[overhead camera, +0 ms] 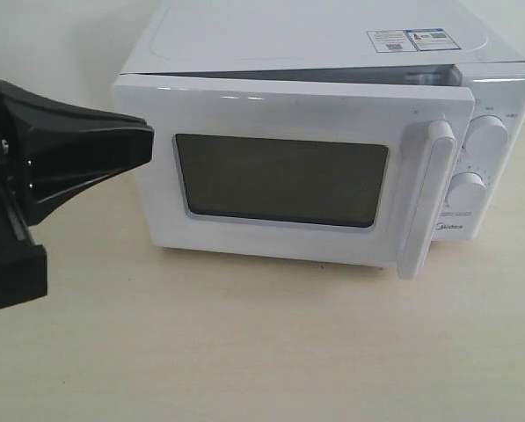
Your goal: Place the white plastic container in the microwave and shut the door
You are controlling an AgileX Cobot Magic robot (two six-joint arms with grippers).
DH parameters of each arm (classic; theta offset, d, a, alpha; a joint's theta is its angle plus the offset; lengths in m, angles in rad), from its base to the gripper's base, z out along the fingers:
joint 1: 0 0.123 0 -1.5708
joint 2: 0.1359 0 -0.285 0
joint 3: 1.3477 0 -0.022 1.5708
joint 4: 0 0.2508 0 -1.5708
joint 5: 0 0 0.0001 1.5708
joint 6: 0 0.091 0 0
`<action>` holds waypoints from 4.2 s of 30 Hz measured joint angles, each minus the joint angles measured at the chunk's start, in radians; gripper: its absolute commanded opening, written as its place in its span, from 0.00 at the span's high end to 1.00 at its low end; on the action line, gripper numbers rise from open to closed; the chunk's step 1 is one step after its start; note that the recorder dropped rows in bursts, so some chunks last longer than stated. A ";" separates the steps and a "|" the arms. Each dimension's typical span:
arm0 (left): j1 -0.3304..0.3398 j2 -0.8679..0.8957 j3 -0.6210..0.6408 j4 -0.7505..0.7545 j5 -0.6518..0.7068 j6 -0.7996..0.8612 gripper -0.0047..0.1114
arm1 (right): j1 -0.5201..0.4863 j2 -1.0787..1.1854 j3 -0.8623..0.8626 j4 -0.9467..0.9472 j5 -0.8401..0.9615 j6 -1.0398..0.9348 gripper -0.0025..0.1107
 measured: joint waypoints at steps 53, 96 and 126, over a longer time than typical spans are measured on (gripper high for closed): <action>0.000 -0.323 0.111 -0.039 -0.069 0.000 0.93 | 0.000 0.759 -0.264 -0.232 -0.237 1.062 0.98; 0.000 -0.323 0.111 -0.039 -0.071 0.000 0.93 | 0.000 0.793 -0.379 0.116 1.024 -0.369 0.98; 0.000 -0.323 0.111 -0.039 -0.071 0.000 0.93 | 0.546 1.074 -0.147 1.173 0.119 -1.158 0.98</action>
